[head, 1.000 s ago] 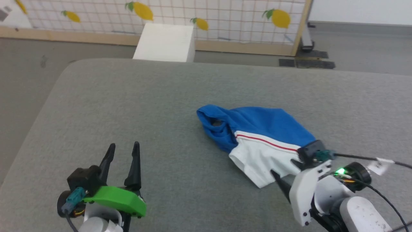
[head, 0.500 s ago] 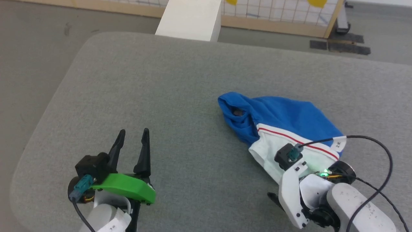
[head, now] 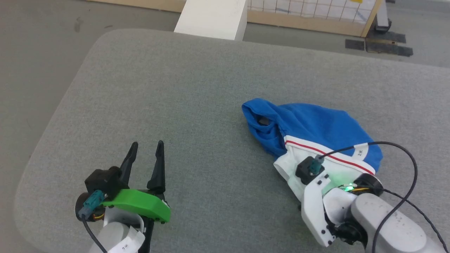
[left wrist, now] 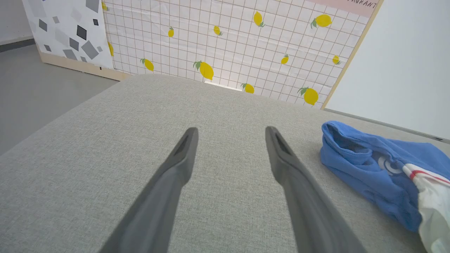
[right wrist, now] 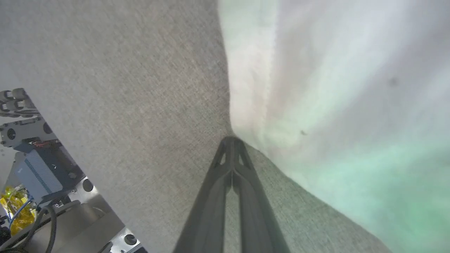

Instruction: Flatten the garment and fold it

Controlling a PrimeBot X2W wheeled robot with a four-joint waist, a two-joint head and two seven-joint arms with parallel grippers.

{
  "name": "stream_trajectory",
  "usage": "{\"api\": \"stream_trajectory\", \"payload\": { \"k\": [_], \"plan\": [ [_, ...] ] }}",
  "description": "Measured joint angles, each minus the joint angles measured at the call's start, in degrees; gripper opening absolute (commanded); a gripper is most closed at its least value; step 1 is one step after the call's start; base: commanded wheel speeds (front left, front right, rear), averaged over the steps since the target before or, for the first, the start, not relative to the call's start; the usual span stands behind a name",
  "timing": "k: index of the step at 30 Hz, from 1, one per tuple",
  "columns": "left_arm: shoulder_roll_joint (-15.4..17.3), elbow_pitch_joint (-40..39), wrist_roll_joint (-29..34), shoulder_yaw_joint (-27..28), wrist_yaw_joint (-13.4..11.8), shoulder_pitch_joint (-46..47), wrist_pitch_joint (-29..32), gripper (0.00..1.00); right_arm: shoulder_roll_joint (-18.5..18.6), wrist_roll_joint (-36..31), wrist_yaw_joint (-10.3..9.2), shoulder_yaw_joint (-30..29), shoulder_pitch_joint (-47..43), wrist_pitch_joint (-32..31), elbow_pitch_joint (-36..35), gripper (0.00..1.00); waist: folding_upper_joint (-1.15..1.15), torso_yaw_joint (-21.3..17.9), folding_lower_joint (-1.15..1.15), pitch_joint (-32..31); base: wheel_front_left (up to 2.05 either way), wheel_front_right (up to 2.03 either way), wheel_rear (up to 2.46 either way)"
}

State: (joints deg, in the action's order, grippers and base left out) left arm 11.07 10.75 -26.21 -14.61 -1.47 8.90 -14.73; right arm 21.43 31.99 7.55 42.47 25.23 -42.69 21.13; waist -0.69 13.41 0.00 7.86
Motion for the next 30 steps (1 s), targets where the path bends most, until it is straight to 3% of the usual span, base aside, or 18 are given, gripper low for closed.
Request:
{"api": "stream_trajectory", "payload": {
  "k": [6, 12, 19, 26, 30],
  "plan": [
    [-0.1, 0.55, 0.38, 0.75, 0.4, -0.13, 0.0, 1.0, 0.33, -2.04, 0.02, 3.71, 3.28, 4.98, -1.32, 0.0, 0.0, -0.78, 0.0, -2.06, 0.0, 0.0, 0.0],
    [-0.11, 0.62, 0.45, 0.79, 0.41, -0.62, 0.0, 1.0, 0.49, -3.54, 0.02, 0.52, 8.9, 7.98, -3.32, 0.0, 0.0, -2.04, 0.0, -3.74, 0.0, 0.0, 0.0],
    [-0.31, 0.21, 0.52, 0.77, 0.47, -0.7, 0.0, 1.0, 0.79, -8.45, 0.02, -12.56, 10.06, 17.46, -1.65, 0.0, 0.0, -2.74, 0.0, -4.67, 0.0, 0.0, 0.0],
    [-0.46, 0.09, 0.56, 1.05, 0.47, -1.48, 0.0, 1.0, -4.66, -14.57, 0.02, -25.28, 3.77, 30.17, -1.56, 0.0, 0.0, -2.7, 0.0, -5.09, 0.0, 0.0, 0.0],
    [-0.45, 0.0, 0.99, 1.25, 0.47, -1.61, 0.0, 1.0, -7.98, -17.36, 0.02, -29.47, -0.32, 34.22, -2.92, 0.0, 0.0, -2.98, 0.0, -5.29, 0.0, 0.0, 0.0]
  ]
}}
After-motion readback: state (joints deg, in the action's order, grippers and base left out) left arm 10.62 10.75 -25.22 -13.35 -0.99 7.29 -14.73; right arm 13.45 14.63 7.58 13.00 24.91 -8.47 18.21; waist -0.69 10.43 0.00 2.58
